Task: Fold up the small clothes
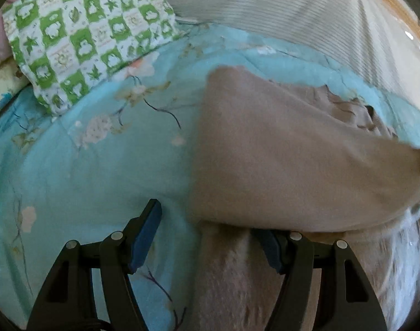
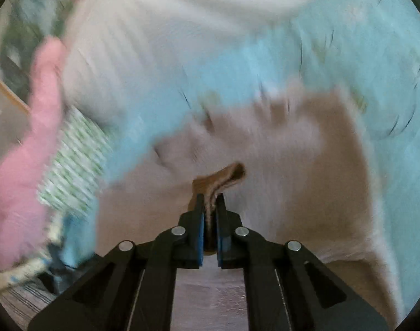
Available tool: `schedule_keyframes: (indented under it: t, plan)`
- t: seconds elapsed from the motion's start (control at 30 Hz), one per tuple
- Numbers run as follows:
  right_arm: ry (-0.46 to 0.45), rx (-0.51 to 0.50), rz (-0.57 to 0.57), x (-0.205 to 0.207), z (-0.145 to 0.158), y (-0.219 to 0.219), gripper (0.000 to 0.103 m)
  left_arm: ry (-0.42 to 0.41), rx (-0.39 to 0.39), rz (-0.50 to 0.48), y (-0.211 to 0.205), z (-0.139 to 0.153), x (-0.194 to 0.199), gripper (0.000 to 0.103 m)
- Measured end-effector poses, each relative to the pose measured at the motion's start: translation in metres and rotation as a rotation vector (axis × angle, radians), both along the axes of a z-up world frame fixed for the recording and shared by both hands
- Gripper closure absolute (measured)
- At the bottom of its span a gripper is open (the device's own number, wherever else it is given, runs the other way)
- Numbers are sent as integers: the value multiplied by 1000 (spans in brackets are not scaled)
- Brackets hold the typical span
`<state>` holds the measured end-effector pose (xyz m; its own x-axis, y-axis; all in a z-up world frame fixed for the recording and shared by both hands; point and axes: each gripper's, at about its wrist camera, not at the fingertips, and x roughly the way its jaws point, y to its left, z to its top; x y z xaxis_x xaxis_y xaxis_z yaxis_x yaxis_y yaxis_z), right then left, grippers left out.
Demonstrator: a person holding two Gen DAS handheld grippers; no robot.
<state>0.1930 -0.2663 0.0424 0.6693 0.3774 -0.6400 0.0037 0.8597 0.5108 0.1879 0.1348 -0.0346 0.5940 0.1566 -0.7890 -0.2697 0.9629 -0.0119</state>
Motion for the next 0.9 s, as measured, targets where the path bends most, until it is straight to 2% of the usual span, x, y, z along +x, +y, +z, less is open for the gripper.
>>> schedule_keyframes:
  t: [0.07, 0.13, 0.27, 0.33, 0.43, 0.67, 0.77, 0.83, 0.9]
  plan:
    - [-73, -3, -66, -16, 22, -24, 96, -12, -13, 26, 2, 0, -1, 33]
    - [-82, -33, -127, -26, 27, -50, 96, -15, -34, 32, 1, -2, -4, 31]
    - [50, -44, -129, -25, -13, -67, 97, -33, 54, 96, -7, 1, -12, 31]
    - [84, -60, -115, -24, -28, -60, 97, -55, 41, 145, -3, 5, -20, 31]
    - [85, -64, -89, -25, -36, -51, 97, -62, -22, 202, 10, 3, -27, 31]
    - [79, -176, -60, -23, -43, -46, 97, -14, -72, 192, 19, -5, -18, 29]
    - [113, -194, -57, -23, -46, -45, 96, -3, -75, 186, 18, -7, -20, 28]
    - [137, -207, -87, -27, -42, -47, 94, 7, -70, 173, 16, -6, -21, 28]
    - [126, -278, -129, -33, -28, -44, 92, 12, -72, 154, 15, -6, -25, 27]
